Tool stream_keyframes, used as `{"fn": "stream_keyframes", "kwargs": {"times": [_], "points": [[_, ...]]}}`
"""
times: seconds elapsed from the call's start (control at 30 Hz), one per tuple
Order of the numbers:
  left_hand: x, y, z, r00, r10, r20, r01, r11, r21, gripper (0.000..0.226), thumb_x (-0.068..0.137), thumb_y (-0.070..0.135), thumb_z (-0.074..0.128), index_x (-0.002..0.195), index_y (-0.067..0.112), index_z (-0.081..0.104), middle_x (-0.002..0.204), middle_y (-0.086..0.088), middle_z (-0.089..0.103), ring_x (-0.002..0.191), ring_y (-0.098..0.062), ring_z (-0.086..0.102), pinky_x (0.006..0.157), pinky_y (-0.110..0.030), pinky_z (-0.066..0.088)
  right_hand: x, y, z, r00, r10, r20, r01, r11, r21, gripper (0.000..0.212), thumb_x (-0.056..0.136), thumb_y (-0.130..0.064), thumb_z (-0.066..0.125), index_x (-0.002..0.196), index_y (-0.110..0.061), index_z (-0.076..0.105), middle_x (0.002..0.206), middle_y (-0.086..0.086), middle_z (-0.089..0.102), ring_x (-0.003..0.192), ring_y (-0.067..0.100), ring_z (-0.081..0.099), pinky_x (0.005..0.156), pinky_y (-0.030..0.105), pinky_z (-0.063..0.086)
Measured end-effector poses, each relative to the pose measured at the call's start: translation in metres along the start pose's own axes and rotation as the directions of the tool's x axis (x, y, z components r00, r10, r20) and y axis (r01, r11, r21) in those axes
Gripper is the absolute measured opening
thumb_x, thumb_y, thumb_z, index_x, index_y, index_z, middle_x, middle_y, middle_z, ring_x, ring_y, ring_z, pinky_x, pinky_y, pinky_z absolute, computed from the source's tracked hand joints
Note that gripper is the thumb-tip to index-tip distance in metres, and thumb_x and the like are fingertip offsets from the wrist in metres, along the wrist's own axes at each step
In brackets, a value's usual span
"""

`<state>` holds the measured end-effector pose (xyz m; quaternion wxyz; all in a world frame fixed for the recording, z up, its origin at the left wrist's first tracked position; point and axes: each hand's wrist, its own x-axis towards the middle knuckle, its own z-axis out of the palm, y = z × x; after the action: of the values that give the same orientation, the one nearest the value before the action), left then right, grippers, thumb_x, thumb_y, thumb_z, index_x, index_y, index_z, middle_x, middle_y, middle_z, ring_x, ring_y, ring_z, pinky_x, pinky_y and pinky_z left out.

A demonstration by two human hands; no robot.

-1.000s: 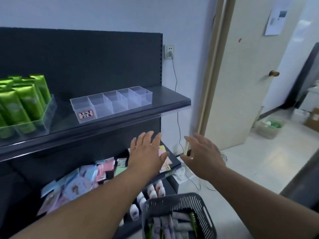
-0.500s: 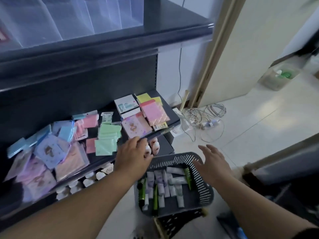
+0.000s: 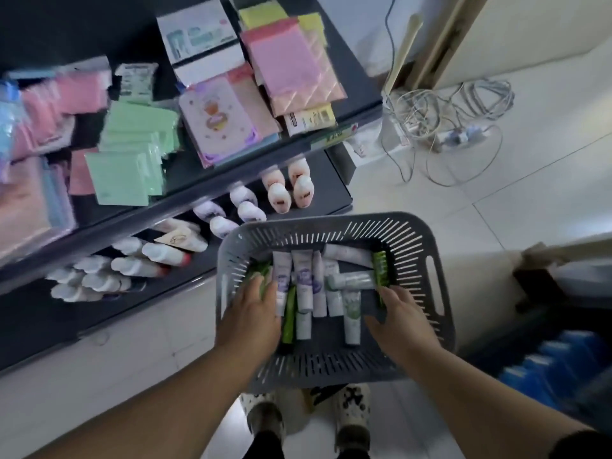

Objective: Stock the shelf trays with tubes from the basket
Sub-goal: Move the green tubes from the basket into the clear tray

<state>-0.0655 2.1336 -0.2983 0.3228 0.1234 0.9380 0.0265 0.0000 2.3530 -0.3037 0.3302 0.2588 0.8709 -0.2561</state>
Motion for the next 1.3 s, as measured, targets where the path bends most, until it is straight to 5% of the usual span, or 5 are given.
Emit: {"fn": "stream_keyframes", "kwargs": {"times": [0.53, 0.67, 0.8, 0.93, 1.3], "points": [[0.077, 0.002, 0.079, 0.981, -0.193, 0.018, 0.193, 0.981, 0.003, 0.064, 0.092, 0.004, 0.043, 0.149, 0.014, 0.014, 0.158, -0.016, 0.003, 0.135, -0.035, 0.033, 0.101, -0.04, 0.039, 0.12, 0.033, 0.066, 0.978, 0.187, 0.097, -0.198, 0.971, 0.131, 0.105, 0.085, -0.032, 0.068, 0.15, -0.033, -0.015, 0.16, 0.007, -0.004, 0.145, 0.034, 0.015, 0.116, 0.049, 0.026], [0.081, 0.011, 0.086, 0.986, -0.094, -0.139, 0.094, 0.996, -0.005, 0.057, 0.092, 0.005, 0.046, 0.146, 0.015, 0.03, 0.155, -0.012, 0.018, 0.129, -0.035, 0.039, 0.099, -0.039, 0.04, 0.128, 0.034, 0.066, 0.975, 0.219, 0.041, -0.222, 0.949, 0.224, 0.106, 0.082, -0.026, 0.073, 0.151, -0.035, -0.007, 0.154, 0.008, 0.009, 0.132, 0.034, 0.036, 0.106, 0.043, 0.04], [0.078, 0.019, 0.096, 0.94, 0.161, -0.301, -0.152, 0.987, 0.051, 0.057, 0.055, 0.004, 0.084, 0.108, 0.015, 0.067, 0.119, -0.008, 0.063, 0.088, -0.036, 0.063, 0.065, -0.039, 0.054, 0.132, 0.035, 0.064, 0.979, 0.202, 0.006, -0.196, 0.944, 0.265, 0.101, 0.082, -0.016, 0.072, 0.151, -0.038, 0.001, 0.152, 0.007, 0.012, 0.125, 0.031, 0.044, 0.091, 0.034, 0.044], [0.078, 0.038, 0.105, 0.923, 0.22, -0.315, -0.25, 0.966, -0.058, 0.052, 0.052, 0.003, 0.088, 0.099, 0.014, 0.069, 0.114, -0.007, 0.064, 0.081, -0.032, 0.064, 0.056, -0.034, 0.055, 0.131, 0.024, 0.071, 0.978, 0.205, 0.04, -0.209, 0.965, 0.156, 0.094, 0.083, -0.012, 0.069, 0.148, -0.044, 0.01, 0.158, 0.006, 0.004, 0.13, 0.035, 0.04, 0.1, 0.044, 0.046], [0.072, 0.024, 0.09, 0.885, 0.104, -0.455, -0.258, 0.921, -0.293, 0.028, 0.068, -0.008, 0.072, 0.079, 0.014, 0.058, 0.102, -0.002, 0.059, 0.091, -0.027, 0.056, 0.068, -0.03, 0.043, 0.103, 0.004, 0.074, 0.996, 0.085, -0.036, -0.064, 0.916, 0.397, 0.048, 0.089, -0.001, 0.048, 0.126, -0.032, 0.046, 0.113, 0.006, 0.05, 0.082, 0.023, 0.058, 0.048, 0.026, 0.043]]}}
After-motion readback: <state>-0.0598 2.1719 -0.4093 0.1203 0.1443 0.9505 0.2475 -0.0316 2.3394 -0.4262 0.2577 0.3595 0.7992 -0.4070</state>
